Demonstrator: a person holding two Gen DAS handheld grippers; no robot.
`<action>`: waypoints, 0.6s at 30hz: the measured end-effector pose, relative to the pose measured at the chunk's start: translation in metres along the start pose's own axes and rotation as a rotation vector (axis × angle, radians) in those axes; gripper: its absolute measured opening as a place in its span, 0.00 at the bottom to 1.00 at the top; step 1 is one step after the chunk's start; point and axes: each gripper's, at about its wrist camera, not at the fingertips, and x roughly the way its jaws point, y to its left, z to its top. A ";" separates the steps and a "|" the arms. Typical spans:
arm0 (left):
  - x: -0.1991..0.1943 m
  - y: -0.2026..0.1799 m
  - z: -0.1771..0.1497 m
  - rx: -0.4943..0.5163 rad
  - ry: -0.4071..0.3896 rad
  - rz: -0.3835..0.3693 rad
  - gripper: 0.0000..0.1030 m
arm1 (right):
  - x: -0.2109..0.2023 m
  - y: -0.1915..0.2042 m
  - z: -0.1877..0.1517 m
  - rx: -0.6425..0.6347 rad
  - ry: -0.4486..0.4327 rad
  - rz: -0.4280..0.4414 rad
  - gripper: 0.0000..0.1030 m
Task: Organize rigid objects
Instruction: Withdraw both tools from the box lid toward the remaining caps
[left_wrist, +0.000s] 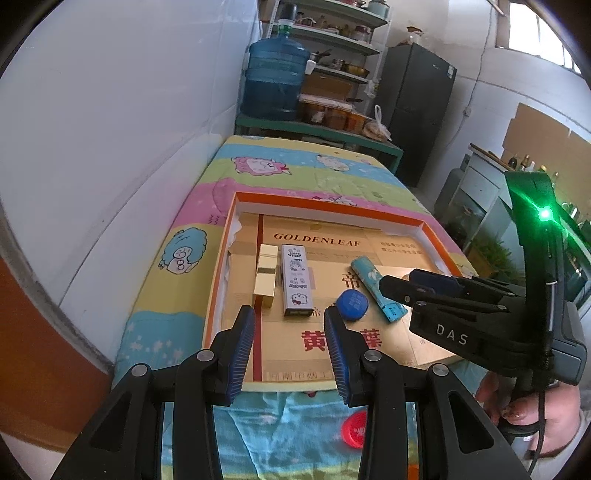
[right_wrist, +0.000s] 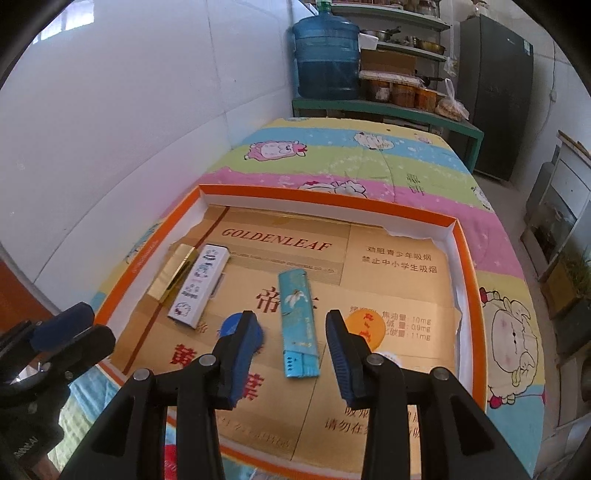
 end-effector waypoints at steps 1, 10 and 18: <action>-0.002 0.000 0.000 -0.001 -0.002 -0.001 0.39 | -0.002 0.002 -0.001 -0.002 -0.003 0.000 0.37; -0.020 -0.004 -0.003 0.008 -0.015 -0.014 0.39 | -0.029 0.011 -0.011 -0.003 -0.028 0.009 0.37; -0.040 -0.009 -0.007 0.014 -0.031 -0.030 0.39 | -0.056 0.015 -0.022 -0.005 -0.048 0.008 0.37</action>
